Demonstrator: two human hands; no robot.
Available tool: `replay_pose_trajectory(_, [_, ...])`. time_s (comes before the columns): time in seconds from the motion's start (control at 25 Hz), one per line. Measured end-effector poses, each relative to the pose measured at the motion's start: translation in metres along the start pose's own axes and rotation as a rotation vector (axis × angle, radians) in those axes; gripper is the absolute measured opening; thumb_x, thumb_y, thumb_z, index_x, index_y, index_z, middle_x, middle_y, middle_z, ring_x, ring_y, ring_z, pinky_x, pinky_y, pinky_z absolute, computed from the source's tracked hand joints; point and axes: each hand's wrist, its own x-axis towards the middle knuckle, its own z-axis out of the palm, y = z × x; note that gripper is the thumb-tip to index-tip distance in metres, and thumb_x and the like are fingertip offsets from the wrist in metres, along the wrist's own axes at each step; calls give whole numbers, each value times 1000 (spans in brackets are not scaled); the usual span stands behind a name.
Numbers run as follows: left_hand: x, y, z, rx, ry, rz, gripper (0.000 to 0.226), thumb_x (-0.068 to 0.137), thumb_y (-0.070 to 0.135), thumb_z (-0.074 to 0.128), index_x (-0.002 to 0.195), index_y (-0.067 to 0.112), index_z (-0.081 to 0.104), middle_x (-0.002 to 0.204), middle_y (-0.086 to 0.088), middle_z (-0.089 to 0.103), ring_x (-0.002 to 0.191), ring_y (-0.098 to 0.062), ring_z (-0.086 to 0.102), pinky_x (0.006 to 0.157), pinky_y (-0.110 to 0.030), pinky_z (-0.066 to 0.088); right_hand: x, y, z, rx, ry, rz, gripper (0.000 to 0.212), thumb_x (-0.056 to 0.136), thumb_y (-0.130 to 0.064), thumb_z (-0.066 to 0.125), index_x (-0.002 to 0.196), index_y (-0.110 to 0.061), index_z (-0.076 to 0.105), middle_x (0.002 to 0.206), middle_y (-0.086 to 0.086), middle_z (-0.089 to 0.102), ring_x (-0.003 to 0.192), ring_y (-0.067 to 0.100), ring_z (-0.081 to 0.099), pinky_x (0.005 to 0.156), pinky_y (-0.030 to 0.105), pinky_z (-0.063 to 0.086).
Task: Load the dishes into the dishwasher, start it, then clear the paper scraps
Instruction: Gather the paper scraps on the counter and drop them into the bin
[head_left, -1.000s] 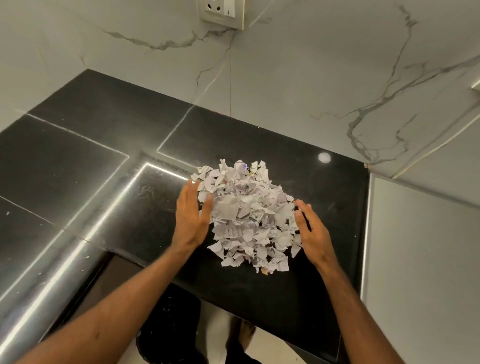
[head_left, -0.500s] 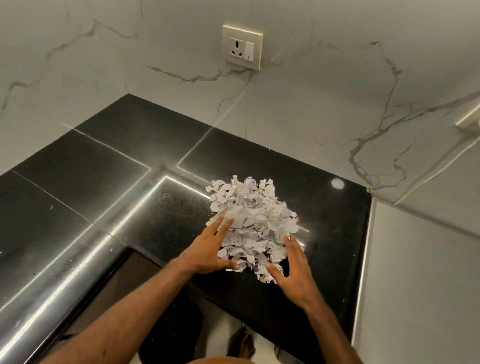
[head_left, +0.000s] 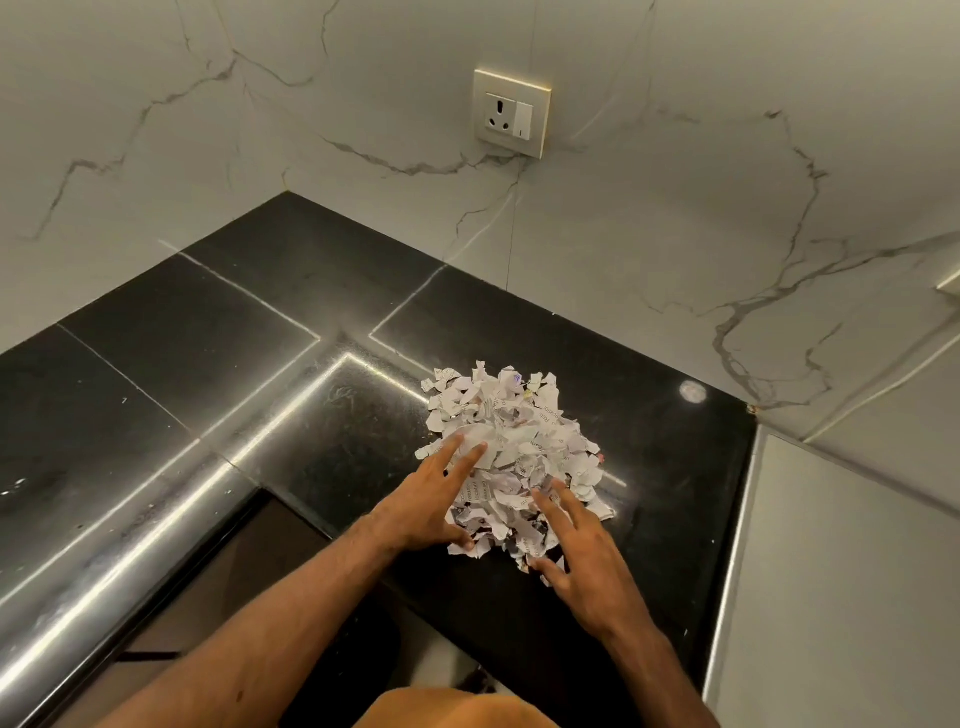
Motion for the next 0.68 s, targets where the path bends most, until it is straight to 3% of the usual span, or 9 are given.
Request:
replay_pose_trajectory(0.12, [0, 3, -7, -20, -16, 27, 142, 67, 56, 90, 155, 53, -21, 167, 10, -27, 156, -20, -14, 124, -55, 10, 2, 4, -8, -60, 7, 16, 104, 91, -45, 76, 161, -56, 0, 172, -18, -10, 158, 15, 14, 124, 50, 26])
replay_pose_trajectory(0.28, [7, 14, -6, 36, -25, 7, 136, 69, 57, 87, 158, 49, -16, 170, 6, -18, 158, -22, -7, 125, -55, 19, 18, -5, -13, -96, -36, -57, 107, 90, -39, 79, 160, -55, 1, 173, -14, -10, 156, 16, 25, 118, 48, 40])
replay_pose_trajectory(0.44, [11, 21, -1, 141, 11, -25, 115, 81, 51, 81, 162, 40, 0, 171, 5, 0, 157, -20, 10, 120, -53, 35, 36, -17, -15, -203, -76, -92, 101, 94, -33, 76, 159, -57, 2, 174, -5, -3, 151, 21, 33, 110, 51, 49])
replay_pose_trajectory(0.68, [7, 26, -4, 214, 10, -24, 79, 96, 40, 68, 160, 41, 22, 169, 13, 19, 151, -17, 25, 116, -47, 42, 56, -22, -10, -257, -134, -107, 77, 102, -28, 66, 157, -54, 18, 171, -1, 14, 143, 27, 41, 110, 47, 48])
